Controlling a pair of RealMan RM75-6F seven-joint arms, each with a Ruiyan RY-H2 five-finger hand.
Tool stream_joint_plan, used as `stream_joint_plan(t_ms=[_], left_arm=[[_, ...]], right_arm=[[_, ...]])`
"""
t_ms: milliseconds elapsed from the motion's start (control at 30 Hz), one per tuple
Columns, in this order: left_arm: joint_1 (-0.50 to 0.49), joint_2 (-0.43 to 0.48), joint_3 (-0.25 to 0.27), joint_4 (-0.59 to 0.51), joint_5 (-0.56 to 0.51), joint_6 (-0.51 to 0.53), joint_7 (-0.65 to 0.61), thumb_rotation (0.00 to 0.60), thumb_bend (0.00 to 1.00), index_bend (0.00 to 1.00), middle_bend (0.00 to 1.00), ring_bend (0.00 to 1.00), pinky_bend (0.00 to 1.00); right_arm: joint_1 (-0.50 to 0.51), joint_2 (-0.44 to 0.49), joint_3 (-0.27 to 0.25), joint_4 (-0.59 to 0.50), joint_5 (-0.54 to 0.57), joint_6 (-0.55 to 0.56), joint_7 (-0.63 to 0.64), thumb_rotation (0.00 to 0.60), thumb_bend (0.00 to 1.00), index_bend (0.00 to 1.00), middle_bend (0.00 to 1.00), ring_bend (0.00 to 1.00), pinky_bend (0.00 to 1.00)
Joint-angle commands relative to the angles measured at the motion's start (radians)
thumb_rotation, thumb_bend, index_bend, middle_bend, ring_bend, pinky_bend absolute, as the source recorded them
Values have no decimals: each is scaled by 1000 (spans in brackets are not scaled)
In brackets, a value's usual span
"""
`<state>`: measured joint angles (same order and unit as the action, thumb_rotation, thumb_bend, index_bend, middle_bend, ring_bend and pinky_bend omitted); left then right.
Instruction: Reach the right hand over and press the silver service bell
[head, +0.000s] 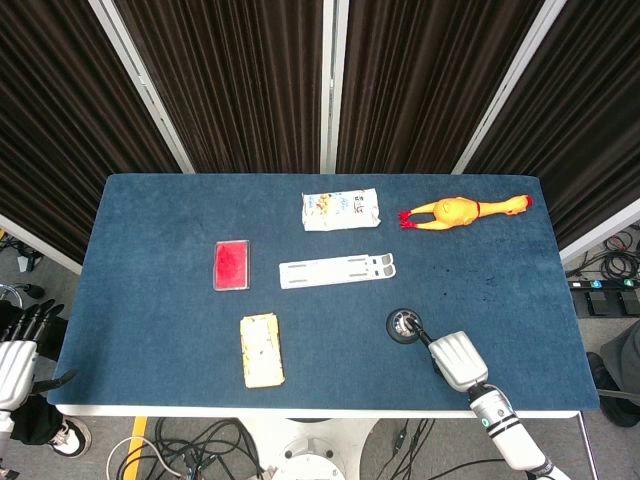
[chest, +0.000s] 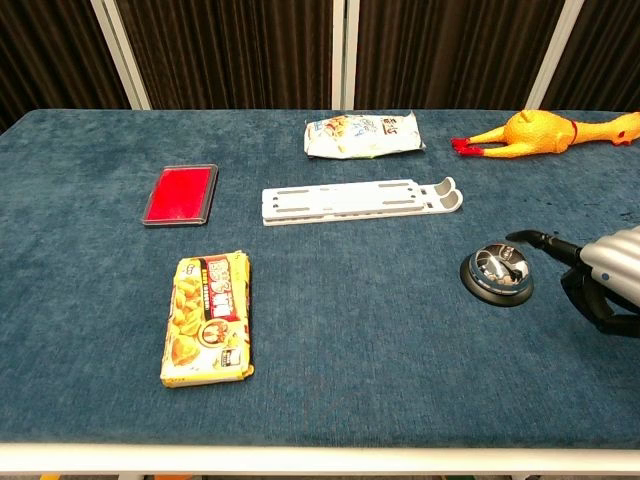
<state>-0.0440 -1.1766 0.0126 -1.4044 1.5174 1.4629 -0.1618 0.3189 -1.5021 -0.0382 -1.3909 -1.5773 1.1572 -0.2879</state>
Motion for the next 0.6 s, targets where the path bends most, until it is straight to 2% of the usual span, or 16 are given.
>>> stream_joint_plan(t_ms=[33, 400, 600], left_arm=[[0, 1, -1, -2, 1, 2, 0, 600, 113, 85, 29, 0, 148], [2, -1, 1, 7, -4, -4, -6, 600, 114, 85, 29, 0, 148], [3, -2, 1, 9, -2, -2, -9, 600, 113, 85, 29, 0, 148]], right_arm=[[0, 6, 2, -10, -7, 12, -1, 600, 1000, 0, 849, 817, 761], [3, -21, -12, 24, 56, -56, -34, 600, 1000, 0, 849, 817, 761], [2, -20, -11, 16, 43, -32, -24, 600, 1000, 0, 850, 817, 761]])
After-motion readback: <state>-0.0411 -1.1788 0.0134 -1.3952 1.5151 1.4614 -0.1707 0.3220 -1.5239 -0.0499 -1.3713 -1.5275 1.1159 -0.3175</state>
